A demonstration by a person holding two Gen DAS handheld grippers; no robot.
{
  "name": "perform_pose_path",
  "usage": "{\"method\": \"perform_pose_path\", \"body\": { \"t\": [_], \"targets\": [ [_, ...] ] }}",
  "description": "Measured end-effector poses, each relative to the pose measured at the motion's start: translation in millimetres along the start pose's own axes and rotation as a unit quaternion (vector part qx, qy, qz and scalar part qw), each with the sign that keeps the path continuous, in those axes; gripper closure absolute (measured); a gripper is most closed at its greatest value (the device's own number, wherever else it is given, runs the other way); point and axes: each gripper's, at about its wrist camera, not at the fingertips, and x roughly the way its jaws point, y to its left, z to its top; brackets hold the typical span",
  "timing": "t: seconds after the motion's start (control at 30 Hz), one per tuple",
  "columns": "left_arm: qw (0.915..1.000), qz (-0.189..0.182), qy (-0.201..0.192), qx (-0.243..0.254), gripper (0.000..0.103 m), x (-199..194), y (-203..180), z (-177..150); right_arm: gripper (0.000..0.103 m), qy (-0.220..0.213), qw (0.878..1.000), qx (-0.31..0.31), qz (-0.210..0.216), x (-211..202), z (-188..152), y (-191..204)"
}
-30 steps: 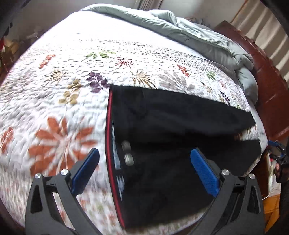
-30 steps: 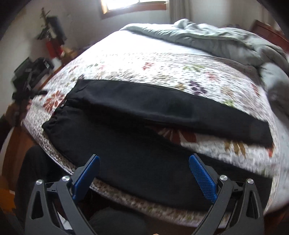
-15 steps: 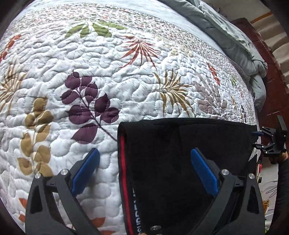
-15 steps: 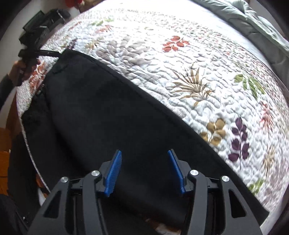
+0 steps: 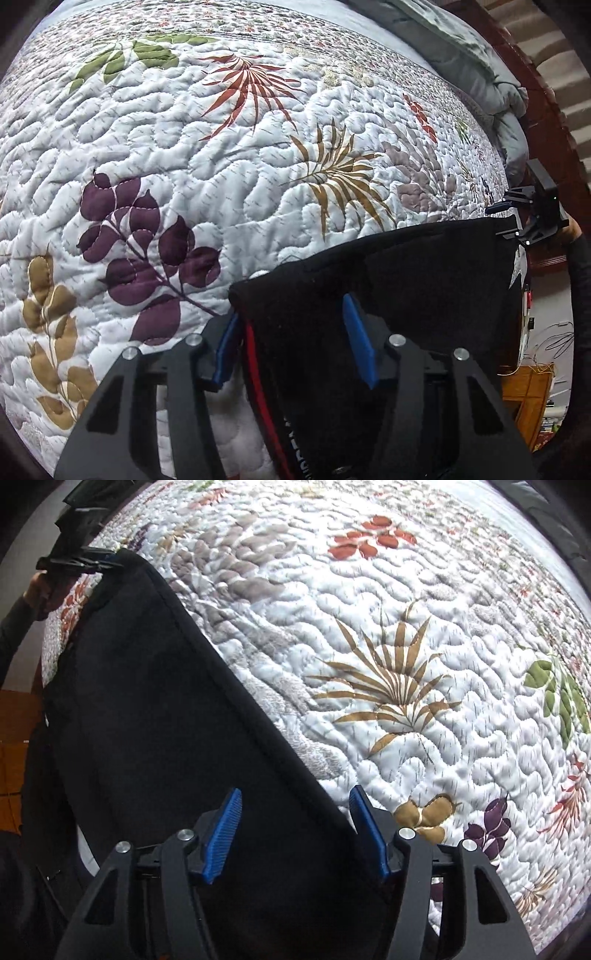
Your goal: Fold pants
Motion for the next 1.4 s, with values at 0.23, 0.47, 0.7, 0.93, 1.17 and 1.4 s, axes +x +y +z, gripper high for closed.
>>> {"method": "perform_pose_path", "body": {
  "t": [0.23,0.47,0.7,0.93,1.17,1.4],
  "targets": [
    [0.9998,0.009,-0.017,0.003,0.088,-7,-9,-2,0.089,0.01,1.0,0.019,-0.005,-11,-12,-15],
    [0.9966,0.011,-0.074,0.035,0.091,-51,-43,-19,0.095,-0.021,0.999,0.002,-0.038,-65,-45,13],
    [0.9874,0.0,-0.138,0.077,0.091,-113,-80,-67,0.095,-0.078,0.994,-0.01,-0.075,-126,-105,66],
    [0.9809,-0.017,-0.169,0.095,0.091,-146,-102,-136,0.096,-0.124,0.984,-0.015,-0.125,-122,-136,147],
    [0.9787,-0.034,-0.182,0.089,0.091,-148,-105,-197,0.097,-0.161,0.972,-0.007,-0.168,-89,-179,201],
    [0.9799,-0.025,-0.175,0.094,0.09,-132,-102,-244,0.097,-0.179,0.964,0.002,-0.199,-47,-215,242]
  ]
}}
